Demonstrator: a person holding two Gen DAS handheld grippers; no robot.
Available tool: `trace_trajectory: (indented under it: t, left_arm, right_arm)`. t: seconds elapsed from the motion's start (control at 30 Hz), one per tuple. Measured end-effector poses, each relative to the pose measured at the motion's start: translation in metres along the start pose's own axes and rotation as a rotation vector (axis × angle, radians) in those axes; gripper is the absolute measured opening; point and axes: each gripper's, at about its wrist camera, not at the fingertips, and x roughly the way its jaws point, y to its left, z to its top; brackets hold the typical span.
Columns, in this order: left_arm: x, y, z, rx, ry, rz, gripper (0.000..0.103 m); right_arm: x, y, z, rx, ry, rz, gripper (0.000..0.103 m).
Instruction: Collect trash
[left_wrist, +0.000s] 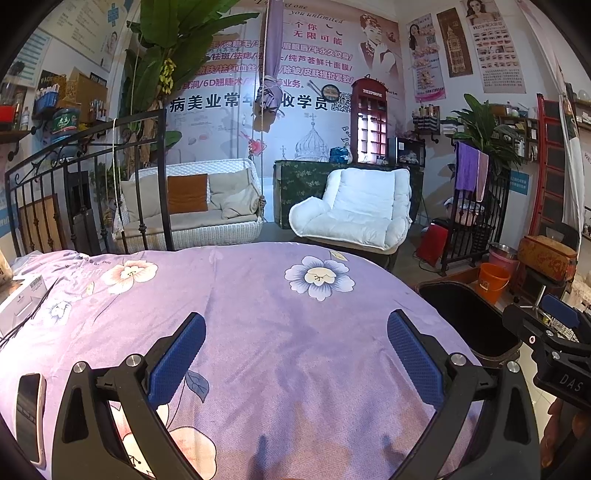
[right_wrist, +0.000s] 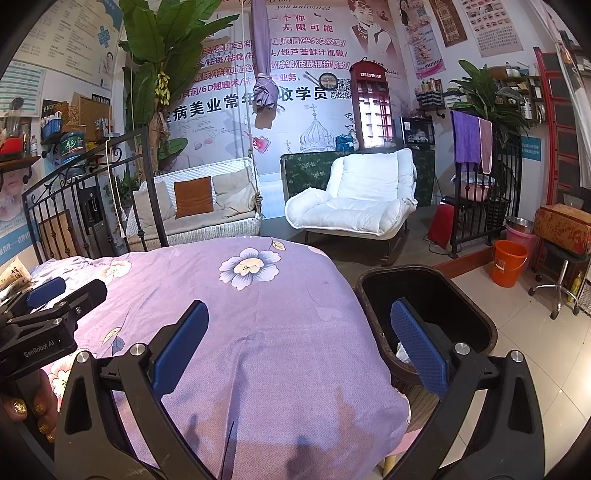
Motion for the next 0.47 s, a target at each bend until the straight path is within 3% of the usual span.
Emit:
trace_trajectory:
  t: [0.47]
  left_arm:
    - [0.0047,-0.0040,-0.0014,-0.014,0.016,-0.011,0.098]
  right_arm:
    - [0.0000,0.0009,-0.0007,0.001,0.002,0.000,0.098]
